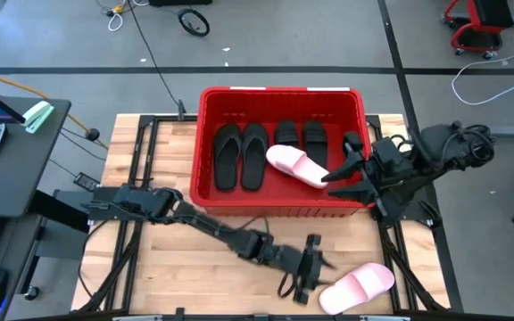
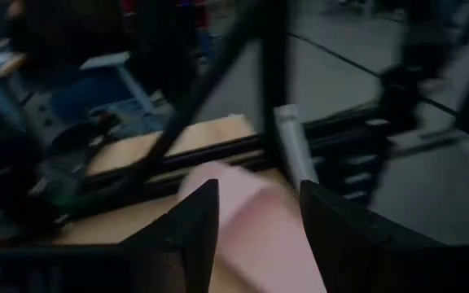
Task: Pick and place slides into bin
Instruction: Put the pink slide into the red bin
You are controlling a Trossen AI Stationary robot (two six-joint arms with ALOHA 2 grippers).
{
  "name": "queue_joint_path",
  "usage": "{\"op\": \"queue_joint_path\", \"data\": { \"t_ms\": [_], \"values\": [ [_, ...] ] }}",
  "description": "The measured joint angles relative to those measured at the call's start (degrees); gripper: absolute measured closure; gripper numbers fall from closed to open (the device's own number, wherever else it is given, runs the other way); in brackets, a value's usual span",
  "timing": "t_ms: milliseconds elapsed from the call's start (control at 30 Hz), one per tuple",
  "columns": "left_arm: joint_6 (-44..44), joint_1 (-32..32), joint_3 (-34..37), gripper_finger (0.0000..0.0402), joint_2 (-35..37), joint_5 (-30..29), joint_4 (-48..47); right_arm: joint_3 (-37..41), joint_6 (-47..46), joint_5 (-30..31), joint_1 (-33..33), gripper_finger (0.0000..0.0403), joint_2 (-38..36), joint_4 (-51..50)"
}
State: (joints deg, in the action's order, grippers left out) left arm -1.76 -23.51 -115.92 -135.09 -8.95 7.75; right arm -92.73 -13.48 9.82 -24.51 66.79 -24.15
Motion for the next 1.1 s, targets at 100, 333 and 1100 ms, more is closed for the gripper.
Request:
{"op": "queue_joint_path", "data": {
  "t_ms": [100, 333, 1100],
  "values": [
    [-3.4, -2.4, 0.0, 0.0229, 1.2, -2.8, -1.3, 0.0, -2.5, -3.3, -0.4, 0.0266, 0.1, -2.8],
    [-6.4, -4.9, -0.2, 0.0224, 4.4, -13.3, -7.2, 0.0, -21.0, -7.9, -9.2, 0.0269, 1.2, -23.9],
    [-9.4, -4.3, -0.1, 0.0206, 19.6, -32.5, -13.6, 0.0, -78.9, -8.9, -38.2, 0.0279, 30.3, -36.5]
  ]
}}
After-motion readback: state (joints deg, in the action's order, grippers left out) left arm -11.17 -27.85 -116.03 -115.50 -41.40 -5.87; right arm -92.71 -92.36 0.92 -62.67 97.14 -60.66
